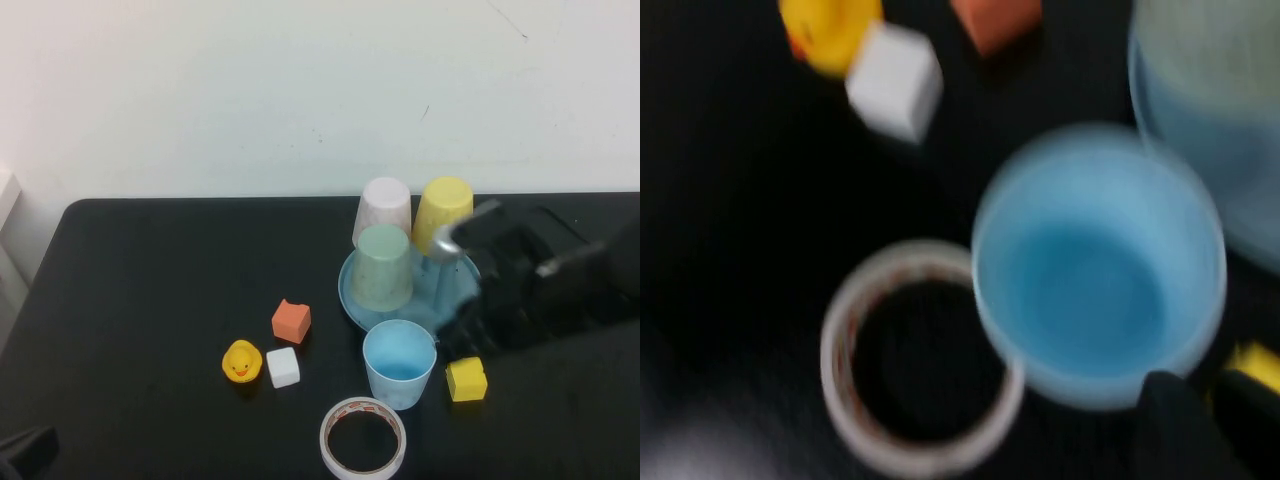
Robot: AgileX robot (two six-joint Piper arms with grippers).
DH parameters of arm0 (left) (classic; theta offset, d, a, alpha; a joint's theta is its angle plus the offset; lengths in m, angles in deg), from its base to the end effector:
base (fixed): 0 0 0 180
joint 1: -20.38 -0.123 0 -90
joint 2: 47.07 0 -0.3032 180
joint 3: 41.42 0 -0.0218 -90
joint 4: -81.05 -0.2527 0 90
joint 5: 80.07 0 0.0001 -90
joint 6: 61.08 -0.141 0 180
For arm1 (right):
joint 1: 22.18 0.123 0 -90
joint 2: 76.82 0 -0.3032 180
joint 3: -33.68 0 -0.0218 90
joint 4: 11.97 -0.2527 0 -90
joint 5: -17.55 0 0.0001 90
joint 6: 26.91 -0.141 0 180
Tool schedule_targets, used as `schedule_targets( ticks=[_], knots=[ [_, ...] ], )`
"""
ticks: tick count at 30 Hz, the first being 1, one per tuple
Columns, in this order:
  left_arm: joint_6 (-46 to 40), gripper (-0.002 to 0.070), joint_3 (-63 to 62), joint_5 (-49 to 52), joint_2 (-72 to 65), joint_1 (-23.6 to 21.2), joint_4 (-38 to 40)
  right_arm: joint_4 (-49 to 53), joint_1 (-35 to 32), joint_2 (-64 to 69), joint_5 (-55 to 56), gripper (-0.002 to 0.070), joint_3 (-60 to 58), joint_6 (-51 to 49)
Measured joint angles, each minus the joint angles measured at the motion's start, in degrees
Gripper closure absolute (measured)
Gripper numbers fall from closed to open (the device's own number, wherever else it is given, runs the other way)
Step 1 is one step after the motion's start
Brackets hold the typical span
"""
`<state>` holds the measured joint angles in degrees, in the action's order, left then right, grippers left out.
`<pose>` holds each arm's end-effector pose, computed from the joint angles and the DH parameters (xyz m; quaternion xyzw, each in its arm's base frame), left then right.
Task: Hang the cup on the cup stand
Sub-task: Pick up the cup from the table
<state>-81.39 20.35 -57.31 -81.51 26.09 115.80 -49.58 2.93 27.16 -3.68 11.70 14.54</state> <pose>0.1242 -0.0437 0.2301 0.0111 0.8413 -0.1758 0.5111 0.3246 0.1866 0.1765 -0.2849 0.8992 0.1568 0.2926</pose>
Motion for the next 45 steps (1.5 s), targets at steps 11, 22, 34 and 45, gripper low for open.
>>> schedule_targets(
  ticks=[11, 22, 34, 45],
  knots=[
    [-0.42, 0.0677, 0.00, -0.61, 0.00, 0.00, 0.66, 2.70, 0.31, 11.25, -0.67, 0.0277, 11.62, -0.22],
    [-1.73, 0.0677, 0.00, -1.86, 0.00, 0.00, 0.81, 3.17, 0.31, 19.06, -0.67, 0.0298, 11.85, -0.22],
    [-2.39, 0.0676, 0.00, -2.37, 0.00, 0.00, 0.81, 2.83, 0.31, 20.28, -1.25, 0.0649, 11.95, -0.22],
    [-3.07, 0.0676, 0.00, -2.48, 0.00, 0.00, 9.37, -0.24, 0.31, 9.57, -12.52, 0.0657, 16.97, 0.27]
  ],
)
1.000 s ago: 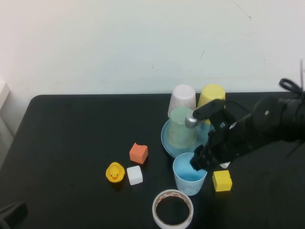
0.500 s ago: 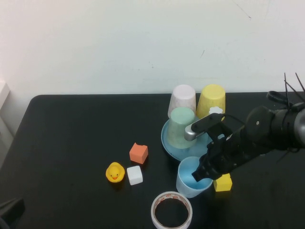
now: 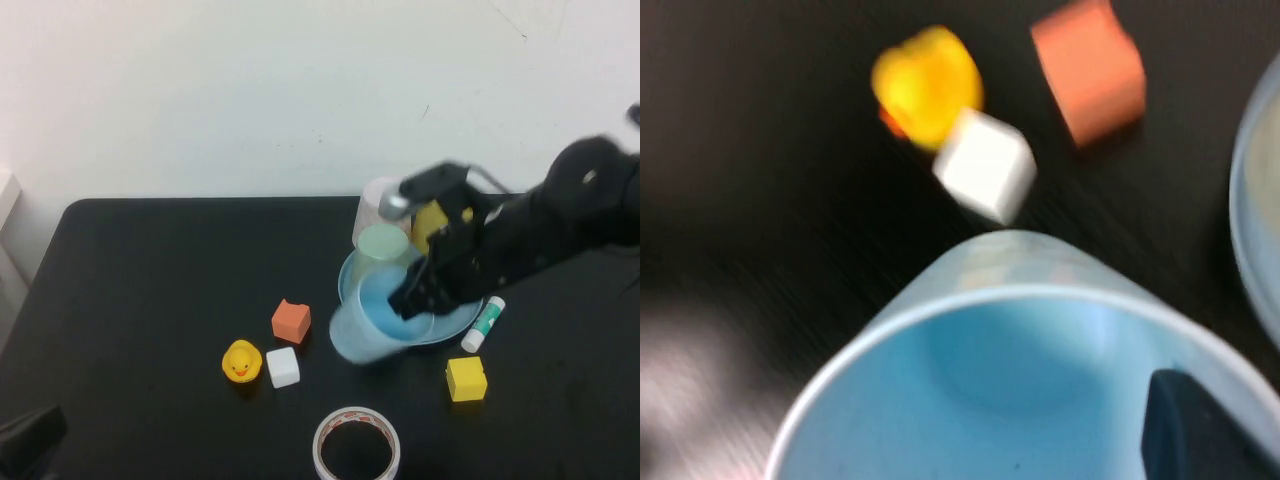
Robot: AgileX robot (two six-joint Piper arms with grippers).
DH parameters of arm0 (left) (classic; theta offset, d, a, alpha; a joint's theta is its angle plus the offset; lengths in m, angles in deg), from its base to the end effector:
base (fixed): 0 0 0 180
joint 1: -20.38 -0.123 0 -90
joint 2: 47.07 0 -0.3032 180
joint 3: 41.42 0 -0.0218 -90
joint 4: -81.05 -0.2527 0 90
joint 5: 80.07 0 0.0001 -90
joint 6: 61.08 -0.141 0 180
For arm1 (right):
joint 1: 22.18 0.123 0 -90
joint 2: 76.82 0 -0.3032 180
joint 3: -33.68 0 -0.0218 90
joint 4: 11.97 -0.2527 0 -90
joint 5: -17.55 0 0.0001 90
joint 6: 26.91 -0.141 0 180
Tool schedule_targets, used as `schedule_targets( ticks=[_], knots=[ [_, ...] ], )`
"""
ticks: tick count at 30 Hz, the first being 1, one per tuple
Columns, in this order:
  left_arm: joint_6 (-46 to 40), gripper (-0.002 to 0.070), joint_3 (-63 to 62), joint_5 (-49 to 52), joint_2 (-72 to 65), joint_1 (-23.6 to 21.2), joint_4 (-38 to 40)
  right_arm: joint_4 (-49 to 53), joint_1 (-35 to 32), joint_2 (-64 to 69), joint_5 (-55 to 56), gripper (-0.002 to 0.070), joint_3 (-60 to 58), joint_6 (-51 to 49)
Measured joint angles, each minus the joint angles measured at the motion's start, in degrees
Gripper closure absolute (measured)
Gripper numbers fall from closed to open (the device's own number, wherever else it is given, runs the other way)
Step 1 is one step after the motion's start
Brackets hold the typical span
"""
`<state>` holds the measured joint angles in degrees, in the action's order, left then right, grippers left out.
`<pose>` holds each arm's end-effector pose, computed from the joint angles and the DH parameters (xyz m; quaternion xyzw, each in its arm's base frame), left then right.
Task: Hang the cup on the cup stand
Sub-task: Pick up the cup from the table, then adjust the cup with two arms
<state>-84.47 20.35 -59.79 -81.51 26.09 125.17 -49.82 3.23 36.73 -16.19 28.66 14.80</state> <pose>0.1271 -0.0470 0.2396 -0.0257 0.8208 -0.2176 0.5275 0.3649 0.2266 0.1888 -0.3254 0.8863 0.2049 0.2580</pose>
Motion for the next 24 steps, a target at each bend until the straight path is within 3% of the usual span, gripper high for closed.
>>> schedule_targets(
  ticks=[3, 7, 9, 12, 15, 22, 24],
  knots=[
    [0.00, 0.0676, 0.00, -0.16, 0.00, 0.00, 11.58, -2.85, 0.08, -4.97, -0.86, 0.0657, 0.69, 4.47],
    [-1.25, 0.0671, 0.00, 2.82, 0.00, 0.00, 40.13, -11.75, 0.08, -11.32, -0.96, 0.0657, 0.79, 18.66],
    [-3.43, 0.0656, 0.00, 4.25, 0.00, 0.00, 47.45, -16.65, 0.08, -13.93, -1.10, 0.0657, 0.81, 26.44],
    [-4.06, 0.0605, -0.75, 4.92, 0.00, 0.00, 51.42, -24.14, 0.08, -17.09, -2.10, 0.0657, 1.08, 39.47],
    [-3.74, 0.0491, -1.98, 7.16, 0.00, 0.00, 52.58, -30.40, 0.88, -18.40, -4.65, 0.0657, 1.17, 55.29],
    [7.33, 0.0034, -5.22, 10.88, 0.00, 0.00, 52.98, -37.21, 7.23, -17.83, -8.76, 0.0657, 1.17, 81.13],
    [9.89, 0.0006, -5.73, 10.94, 0.00, 0.00, 53.08, -39.83, 9.81, -17.34, -6.79, 0.0657, 1.17, 86.35]
  ],
)
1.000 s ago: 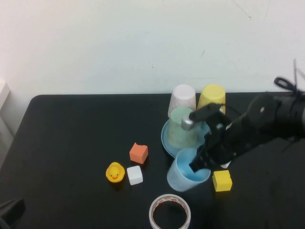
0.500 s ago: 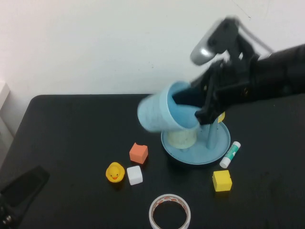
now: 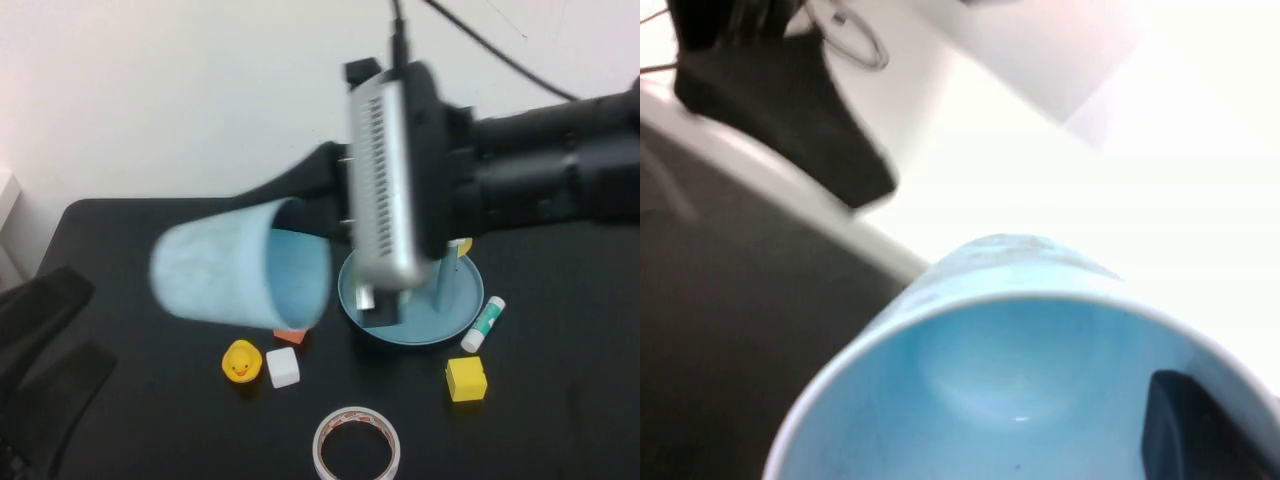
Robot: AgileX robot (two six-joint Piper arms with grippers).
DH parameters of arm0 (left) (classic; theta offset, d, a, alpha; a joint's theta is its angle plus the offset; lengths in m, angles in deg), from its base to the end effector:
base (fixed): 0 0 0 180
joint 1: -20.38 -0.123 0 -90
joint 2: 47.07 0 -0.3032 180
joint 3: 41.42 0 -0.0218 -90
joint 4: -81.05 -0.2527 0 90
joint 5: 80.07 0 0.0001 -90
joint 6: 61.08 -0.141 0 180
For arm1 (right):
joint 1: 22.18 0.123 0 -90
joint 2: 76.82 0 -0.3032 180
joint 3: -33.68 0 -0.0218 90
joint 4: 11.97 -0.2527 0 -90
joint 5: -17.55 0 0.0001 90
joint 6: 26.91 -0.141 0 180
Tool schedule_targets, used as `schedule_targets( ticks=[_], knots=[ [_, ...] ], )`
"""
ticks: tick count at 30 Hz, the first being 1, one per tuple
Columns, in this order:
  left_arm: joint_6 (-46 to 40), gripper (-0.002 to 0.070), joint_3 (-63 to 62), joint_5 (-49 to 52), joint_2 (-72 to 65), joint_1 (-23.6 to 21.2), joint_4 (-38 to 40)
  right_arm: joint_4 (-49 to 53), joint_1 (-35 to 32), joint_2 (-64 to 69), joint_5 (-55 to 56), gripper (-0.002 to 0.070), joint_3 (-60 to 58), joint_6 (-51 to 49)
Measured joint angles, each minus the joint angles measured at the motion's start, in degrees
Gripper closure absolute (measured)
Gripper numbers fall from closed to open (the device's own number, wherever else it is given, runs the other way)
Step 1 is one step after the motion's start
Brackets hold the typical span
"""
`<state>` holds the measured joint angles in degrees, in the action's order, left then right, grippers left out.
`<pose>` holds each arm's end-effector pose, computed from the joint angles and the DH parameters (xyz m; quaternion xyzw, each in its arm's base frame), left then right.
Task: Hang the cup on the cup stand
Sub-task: Adjust the cup with two arms
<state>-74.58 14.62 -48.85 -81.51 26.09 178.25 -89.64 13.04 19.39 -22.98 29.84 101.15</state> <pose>0.1156 -0.0845 0.3223 -0.2693 0.6313 -0.6286 0.3657 0.2649 0.2966 0.3638 -0.6803 0.4146 0.1850 0.5755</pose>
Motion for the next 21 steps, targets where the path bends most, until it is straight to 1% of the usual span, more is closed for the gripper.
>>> schedule_targets(
  ticks=[2, 5, 7, 9, 13, 21],
  knots=[
    [2.21, -0.0008, -0.24, 0.00, 0.00, 0.00, 0.00, -5.58, 2.89, 0.59, 4.48, 0.0657, 0.00, 7.01],
    [4.75, -0.0015, -0.24, -1.73, 0.00, 0.00, 0.00, -14.97, 7.16, 1.40, 12.11, 0.0657, 0.00, 20.68],
    [6.63, -0.0016, -0.24, -4.07, 0.00, 0.00, 0.10, -17.51, 9.59, 1.88, 15.18, 0.0657, 0.00, 28.07],
    [7.46, -0.0017, -0.24, -5.61, 0.00, 0.00, 0.10, -18.55, 12.07, 2.47, 17.00, 0.0657, 0.00, 32.69],
    [7.84, -0.0017, -0.24, -7.41, 0.00, 0.00, -0.04, -19.56, 15.85, 4.07, 18.55, 0.0657, 0.00, 36.53],
    [8.16, -0.0017, -0.24, -11.37, -0.08, 0.00, -0.15, -20.43, 18.63, 6.45, 20.62, 0.0657, 3.46, 39.48]
  ],
)
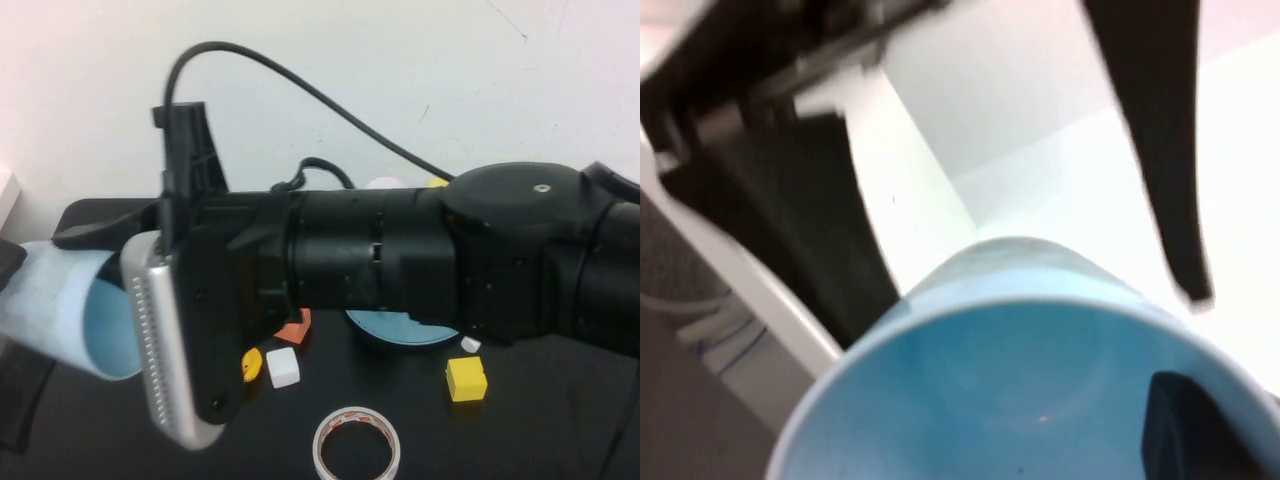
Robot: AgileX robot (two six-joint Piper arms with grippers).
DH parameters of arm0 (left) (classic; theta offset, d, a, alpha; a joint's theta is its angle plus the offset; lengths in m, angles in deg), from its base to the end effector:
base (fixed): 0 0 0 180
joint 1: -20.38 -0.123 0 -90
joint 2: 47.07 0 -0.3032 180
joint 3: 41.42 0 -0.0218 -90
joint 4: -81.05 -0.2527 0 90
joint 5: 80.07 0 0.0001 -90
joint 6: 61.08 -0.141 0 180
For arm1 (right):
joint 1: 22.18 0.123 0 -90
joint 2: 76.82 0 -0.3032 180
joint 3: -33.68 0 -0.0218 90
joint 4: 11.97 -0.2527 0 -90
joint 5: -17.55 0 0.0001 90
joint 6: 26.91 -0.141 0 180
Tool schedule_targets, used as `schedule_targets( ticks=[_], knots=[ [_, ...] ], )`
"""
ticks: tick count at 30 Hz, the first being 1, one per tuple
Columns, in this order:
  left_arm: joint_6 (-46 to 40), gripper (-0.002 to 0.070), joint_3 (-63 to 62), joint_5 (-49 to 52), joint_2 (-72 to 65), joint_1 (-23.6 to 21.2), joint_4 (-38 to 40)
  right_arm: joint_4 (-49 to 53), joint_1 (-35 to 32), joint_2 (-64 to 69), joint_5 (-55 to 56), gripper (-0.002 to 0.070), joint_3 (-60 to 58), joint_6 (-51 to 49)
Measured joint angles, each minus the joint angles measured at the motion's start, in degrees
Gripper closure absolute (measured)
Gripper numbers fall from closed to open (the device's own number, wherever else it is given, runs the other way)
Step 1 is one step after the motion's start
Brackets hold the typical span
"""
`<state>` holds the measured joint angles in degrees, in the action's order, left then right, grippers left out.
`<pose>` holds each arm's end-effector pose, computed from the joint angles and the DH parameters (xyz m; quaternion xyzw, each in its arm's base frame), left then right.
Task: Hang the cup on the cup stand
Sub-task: Adjust the cup with two arms
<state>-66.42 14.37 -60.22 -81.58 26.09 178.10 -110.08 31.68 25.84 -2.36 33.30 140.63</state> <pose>0.1302 -0.0609 0.3204 -0.3779 0.5821 -0.6133 0.3772 0.2259 0.3901 0.3598 -0.7158 0.2653 0.0471 0.6443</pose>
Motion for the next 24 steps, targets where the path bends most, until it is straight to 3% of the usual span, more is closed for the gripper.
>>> schedule_targets(
  ticks=[9, 15, 24],
  knots=[
    [-0.10, -0.0015, 0.00, -0.23, 0.00, 0.00, 0.66, 0.22, 2.55, 0.46, -4.26, 0.0657, 0.62, 0.00],
    [-0.10, 0.0104, 0.00, -0.88, 0.00, 0.00, 0.77, 0.22, 3.19, 0.46, -3.00, 0.0658, 0.62, 0.00],
    [-1.69, 0.0120, 0.00, -3.03, 0.00, 0.00, 0.88, 0.22, 3.78, 0.46, 0.29, 0.0637, 0.62, -1.32]
  ],
)
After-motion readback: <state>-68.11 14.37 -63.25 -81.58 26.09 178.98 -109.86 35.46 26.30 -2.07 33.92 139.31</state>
